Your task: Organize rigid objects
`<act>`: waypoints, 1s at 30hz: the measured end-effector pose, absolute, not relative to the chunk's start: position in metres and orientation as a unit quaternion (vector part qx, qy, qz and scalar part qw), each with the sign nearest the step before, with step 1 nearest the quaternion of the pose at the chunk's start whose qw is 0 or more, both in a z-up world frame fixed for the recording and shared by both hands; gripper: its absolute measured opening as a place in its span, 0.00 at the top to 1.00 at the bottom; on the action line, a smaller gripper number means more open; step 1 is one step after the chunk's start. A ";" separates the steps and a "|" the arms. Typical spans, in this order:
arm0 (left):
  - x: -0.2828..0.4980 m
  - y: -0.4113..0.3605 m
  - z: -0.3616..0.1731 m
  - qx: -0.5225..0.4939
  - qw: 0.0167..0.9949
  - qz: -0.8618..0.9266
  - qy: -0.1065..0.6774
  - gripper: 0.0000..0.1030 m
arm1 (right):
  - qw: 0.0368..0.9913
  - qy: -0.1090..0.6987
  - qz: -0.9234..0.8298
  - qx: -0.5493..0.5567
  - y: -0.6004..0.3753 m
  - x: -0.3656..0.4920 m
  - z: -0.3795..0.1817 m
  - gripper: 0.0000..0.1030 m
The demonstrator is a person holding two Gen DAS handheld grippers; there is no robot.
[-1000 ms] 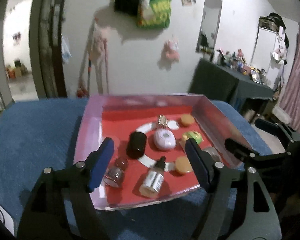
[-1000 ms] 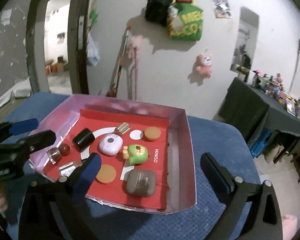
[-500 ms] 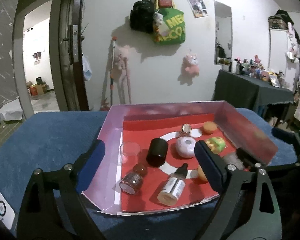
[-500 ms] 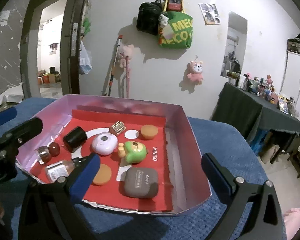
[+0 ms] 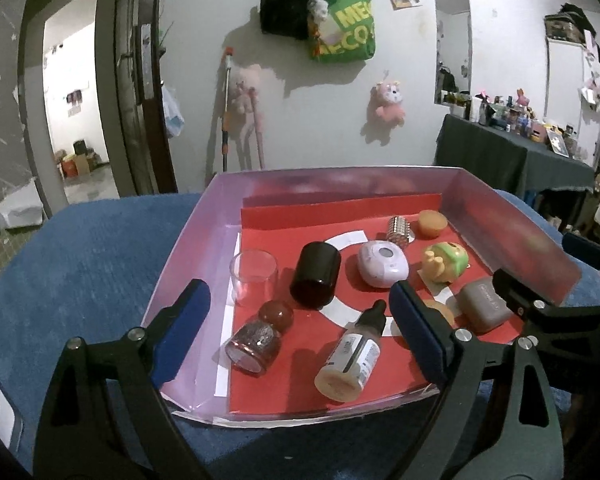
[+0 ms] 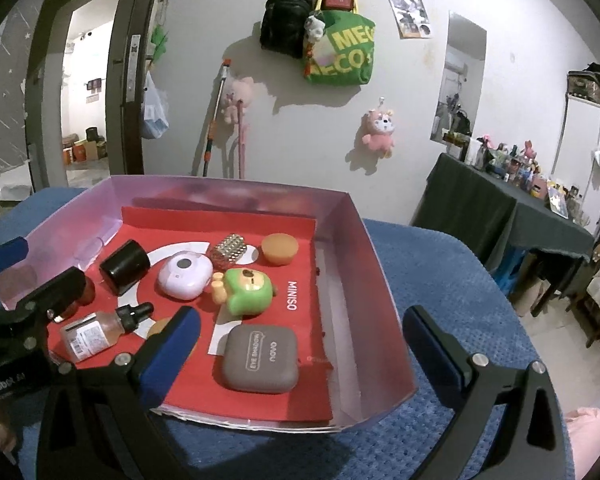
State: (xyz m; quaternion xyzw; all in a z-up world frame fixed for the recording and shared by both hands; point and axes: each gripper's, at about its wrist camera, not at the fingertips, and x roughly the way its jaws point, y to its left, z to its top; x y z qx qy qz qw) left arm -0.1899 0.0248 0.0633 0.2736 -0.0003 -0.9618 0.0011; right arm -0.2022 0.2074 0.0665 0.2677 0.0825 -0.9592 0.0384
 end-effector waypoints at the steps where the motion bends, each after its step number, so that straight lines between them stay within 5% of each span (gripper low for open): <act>1: -0.191 0.023 0.063 0.276 0.003 -0.961 0.003 0.11 | 0.038 0.083 -0.959 0.267 0.208 -0.202 0.067 0.00; 30: -0.196 0.020 0.056 0.305 0.000 -0.952 0.015 0.11 | 0.038 0.061 -0.954 0.292 0.219 -0.210 0.064 0.00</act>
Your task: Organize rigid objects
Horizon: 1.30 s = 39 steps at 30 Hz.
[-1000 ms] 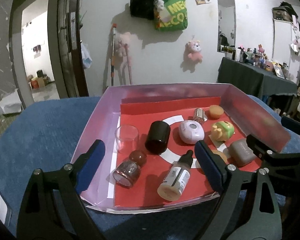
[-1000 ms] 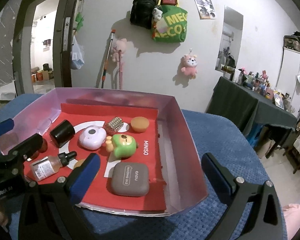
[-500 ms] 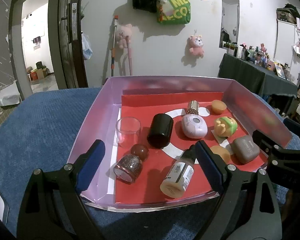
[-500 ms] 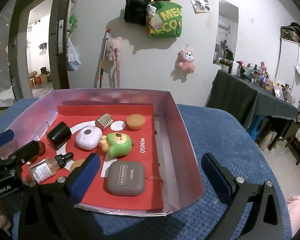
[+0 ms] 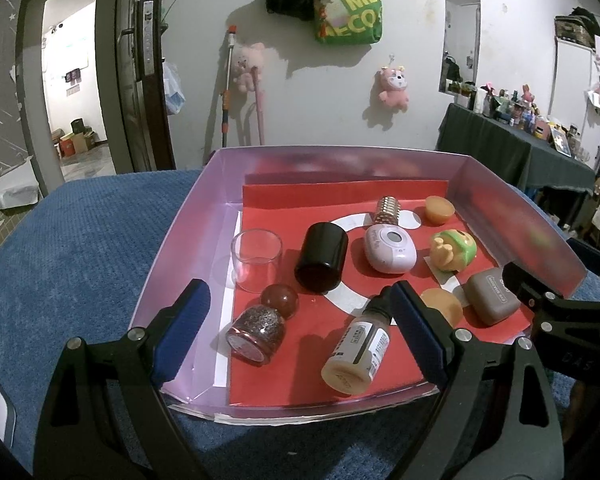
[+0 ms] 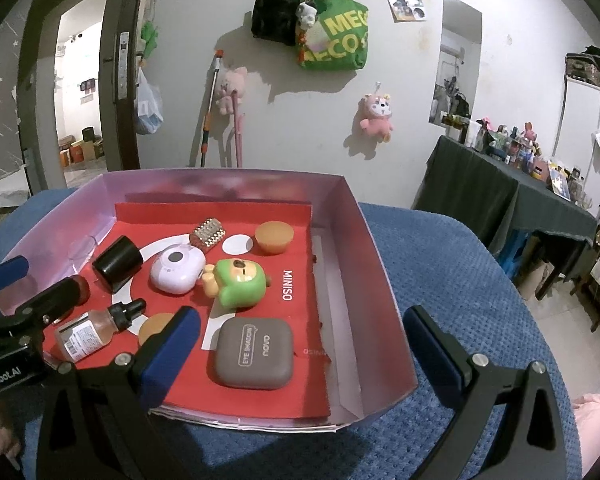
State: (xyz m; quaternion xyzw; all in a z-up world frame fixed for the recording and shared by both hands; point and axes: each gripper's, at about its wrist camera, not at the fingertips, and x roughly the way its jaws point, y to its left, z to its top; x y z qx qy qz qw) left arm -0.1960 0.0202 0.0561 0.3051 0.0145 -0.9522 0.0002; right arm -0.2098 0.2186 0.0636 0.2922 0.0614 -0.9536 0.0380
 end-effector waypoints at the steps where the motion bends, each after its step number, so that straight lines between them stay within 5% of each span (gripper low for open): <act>1: -0.196 0.021 0.056 0.305 0.000 -0.952 0.014 0.11 | 0.038 0.061 -0.954 0.292 0.219 -0.210 0.064 0.00; 39: -0.196 0.020 0.055 0.305 0.001 -0.952 0.015 0.11 | 0.039 0.065 -0.953 0.294 0.216 -0.212 0.061 0.00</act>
